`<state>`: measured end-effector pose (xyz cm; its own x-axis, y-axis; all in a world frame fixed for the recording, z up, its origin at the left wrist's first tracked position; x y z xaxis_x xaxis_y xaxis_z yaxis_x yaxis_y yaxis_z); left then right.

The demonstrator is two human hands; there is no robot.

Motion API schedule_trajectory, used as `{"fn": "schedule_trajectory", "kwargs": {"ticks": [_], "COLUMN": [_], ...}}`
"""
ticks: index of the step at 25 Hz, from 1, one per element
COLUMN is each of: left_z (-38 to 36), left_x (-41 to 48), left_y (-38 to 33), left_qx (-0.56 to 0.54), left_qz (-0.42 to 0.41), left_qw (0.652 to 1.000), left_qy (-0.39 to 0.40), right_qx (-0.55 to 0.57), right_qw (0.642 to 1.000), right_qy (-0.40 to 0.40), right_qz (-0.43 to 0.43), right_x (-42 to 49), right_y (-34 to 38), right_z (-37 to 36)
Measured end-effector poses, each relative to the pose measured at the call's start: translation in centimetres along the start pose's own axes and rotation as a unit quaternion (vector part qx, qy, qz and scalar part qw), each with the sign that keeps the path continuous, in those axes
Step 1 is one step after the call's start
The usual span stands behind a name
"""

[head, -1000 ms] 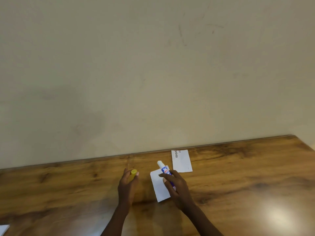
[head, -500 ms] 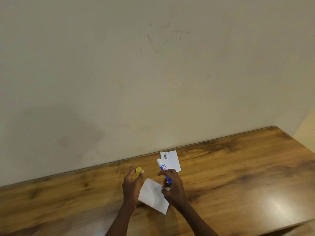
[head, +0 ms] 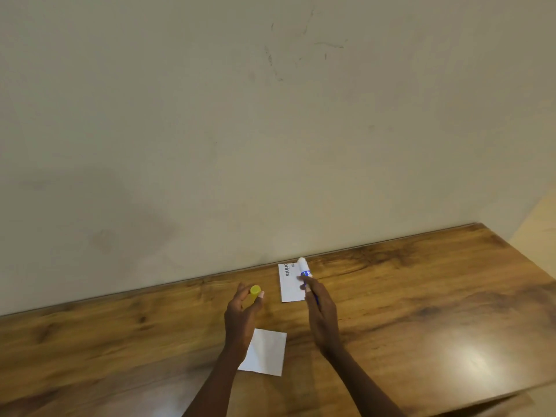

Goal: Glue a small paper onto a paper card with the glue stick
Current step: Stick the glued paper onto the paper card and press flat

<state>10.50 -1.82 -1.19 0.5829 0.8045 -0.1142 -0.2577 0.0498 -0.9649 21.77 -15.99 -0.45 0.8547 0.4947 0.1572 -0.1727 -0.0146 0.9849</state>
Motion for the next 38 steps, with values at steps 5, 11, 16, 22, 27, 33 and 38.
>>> {"fn": "schedule_trajectory", "kwargs": {"ticks": [5,11,16,22,27,33,38], "left_z": [-8.2,-17.6,-20.6,-20.7,-20.7,-21.0,-20.9], "left_x": [0.3,0.5,0.5,1.9,1.6,1.7,1.8], "left_y": [-1.2,-1.5,0.1,0.1,-0.2,0.4,0.2], "left_qx": [0.002,0.092,0.197,0.353,0.383,0.410,0.469], "left_qz": [-0.026,-0.035,-0.050,-0.115,-0.172,-0.151,-0.169], "left_qw": [0.998,0.989,0.971,0.924,0.905,0.896,0.859], "left_qy": [0.057,0.114,0.126,0.095,0.061,0.083,0.119], "right_qx": [0.112,0.186,0.107,-0.216,-0.320,-0.292,-0.236], "right_qw": [0.988,0.964,0.984,0.966,0.936,0.943,0.967], "right_qy": [-0.099,-0.168,-0.096,0.045,0.075,0.082,-0.012], "right_qz": [-0.027,-0.083,-0.107,-0.138,-0.128,-0.137,-0.097], "right_x": [3.1,5.5,6.4,7.0,6.6,6.7,5.5], "right_y": [-0.2,-2.1,-4.6,-8.5,-9.5,-9.6,-6.9], "right_z": [9.1,17.3,16.5,13.4,13.4,13.7,16.0]}}
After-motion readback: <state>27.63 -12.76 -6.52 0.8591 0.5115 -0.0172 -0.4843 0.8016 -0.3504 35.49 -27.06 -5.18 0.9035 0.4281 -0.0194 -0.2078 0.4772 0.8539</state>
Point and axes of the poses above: each hand's wrist, its own x-axis towards the middle knuckle, its own z-axis out of the back of the hand, y = z × x, the point moved 9 cm from there along x, towards the middle knuckle, and after that the axes turned 2 degrees about y, right-handed, at the moved point
